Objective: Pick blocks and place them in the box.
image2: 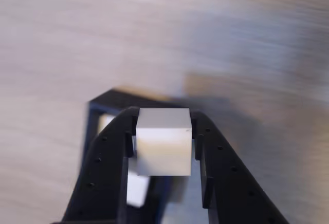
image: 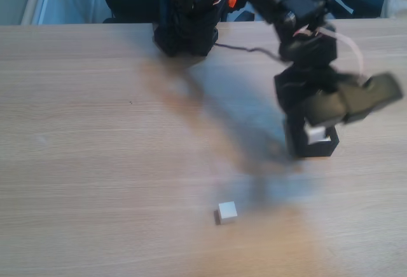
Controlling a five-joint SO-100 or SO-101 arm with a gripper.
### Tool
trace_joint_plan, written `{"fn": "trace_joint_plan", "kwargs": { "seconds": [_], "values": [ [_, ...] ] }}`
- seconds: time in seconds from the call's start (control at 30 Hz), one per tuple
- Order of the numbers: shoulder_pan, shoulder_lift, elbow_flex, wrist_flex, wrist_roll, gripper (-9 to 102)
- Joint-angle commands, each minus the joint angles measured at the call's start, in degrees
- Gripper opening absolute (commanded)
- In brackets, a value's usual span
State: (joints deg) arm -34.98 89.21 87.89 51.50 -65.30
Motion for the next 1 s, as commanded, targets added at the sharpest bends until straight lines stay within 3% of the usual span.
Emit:
{"fn": "trace_joint_plan", "kwargs": {
  "seconds": [0.0,0.27,0.53,0.8,0.97],
  "values": [
    [-3.52,5.19,-0.35,1.23,1.58,3],
    [-6.33,6.06,-0.18,3.69,4.57,9],
    [-3.16,5.80,0.44,7.03,4.48,18],
    [6.50,6.77,3.16,10.37,5.10,18],
    [14.94,6.94,8.79,6.06,0.09,20]
  ]
}}
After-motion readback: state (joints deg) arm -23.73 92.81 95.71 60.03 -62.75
